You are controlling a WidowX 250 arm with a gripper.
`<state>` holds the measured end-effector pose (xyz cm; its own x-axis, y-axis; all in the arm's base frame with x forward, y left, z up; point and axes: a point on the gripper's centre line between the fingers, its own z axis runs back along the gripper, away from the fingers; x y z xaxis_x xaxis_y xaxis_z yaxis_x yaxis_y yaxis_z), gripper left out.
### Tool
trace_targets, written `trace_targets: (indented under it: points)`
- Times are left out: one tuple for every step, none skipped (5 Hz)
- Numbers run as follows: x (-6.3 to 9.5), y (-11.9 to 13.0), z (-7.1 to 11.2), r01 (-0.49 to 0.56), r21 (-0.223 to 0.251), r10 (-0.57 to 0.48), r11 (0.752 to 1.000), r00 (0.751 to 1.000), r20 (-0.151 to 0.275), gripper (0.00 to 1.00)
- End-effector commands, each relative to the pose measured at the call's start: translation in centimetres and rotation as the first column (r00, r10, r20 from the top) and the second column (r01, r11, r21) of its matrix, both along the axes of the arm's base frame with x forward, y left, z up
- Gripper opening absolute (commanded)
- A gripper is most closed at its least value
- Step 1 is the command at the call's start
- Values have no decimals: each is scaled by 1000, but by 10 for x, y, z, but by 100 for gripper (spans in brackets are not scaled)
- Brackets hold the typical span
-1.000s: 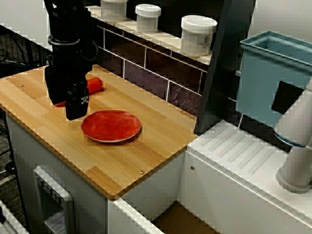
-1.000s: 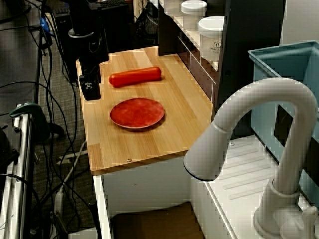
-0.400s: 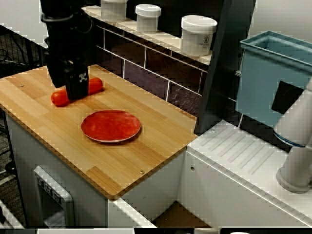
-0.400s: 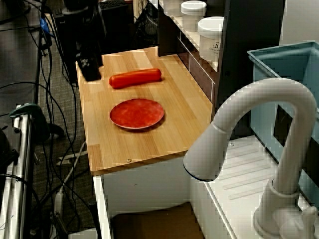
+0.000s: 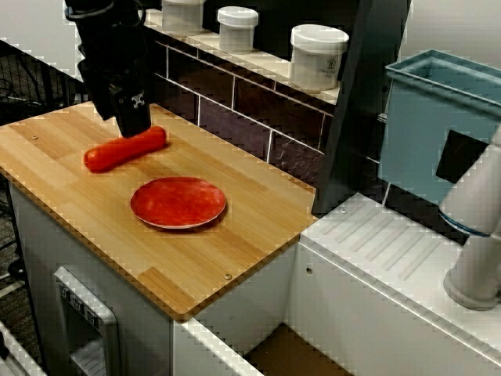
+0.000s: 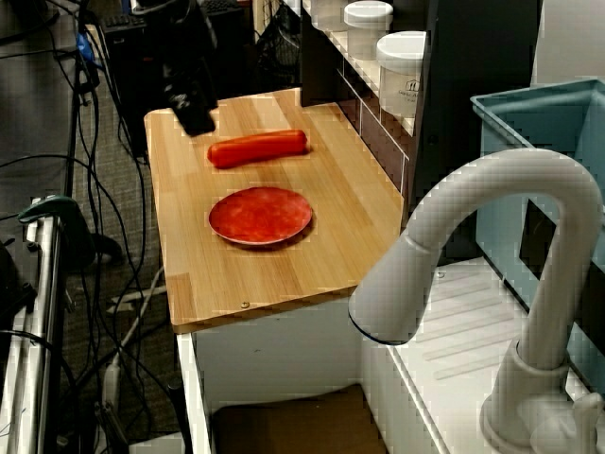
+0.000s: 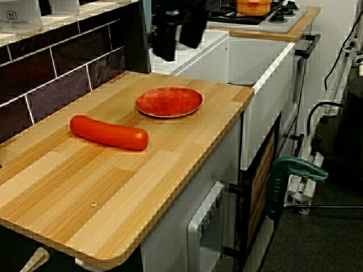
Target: Put the object on the plate
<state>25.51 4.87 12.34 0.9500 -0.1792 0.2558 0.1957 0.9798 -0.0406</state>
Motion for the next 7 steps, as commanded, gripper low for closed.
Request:
trace_targets:
  points:
    - [34,20,27,-17,24,17,1000,1000,-17,100]
    - [50,30,24,-41,30,42,999,998,-42,100]
    - [59,41,26,-30,79,34,996,998,-56,100]
    - [69,65,23,-52,142,65,988,994,-83,100]
    - [74,87,18,-69,147,86,987,990,-109,100]
    - [73,107,11,-91,126,107,988,986,-125,100]
    - [68,110,-5,-113,79,125,990,977,-174,100]
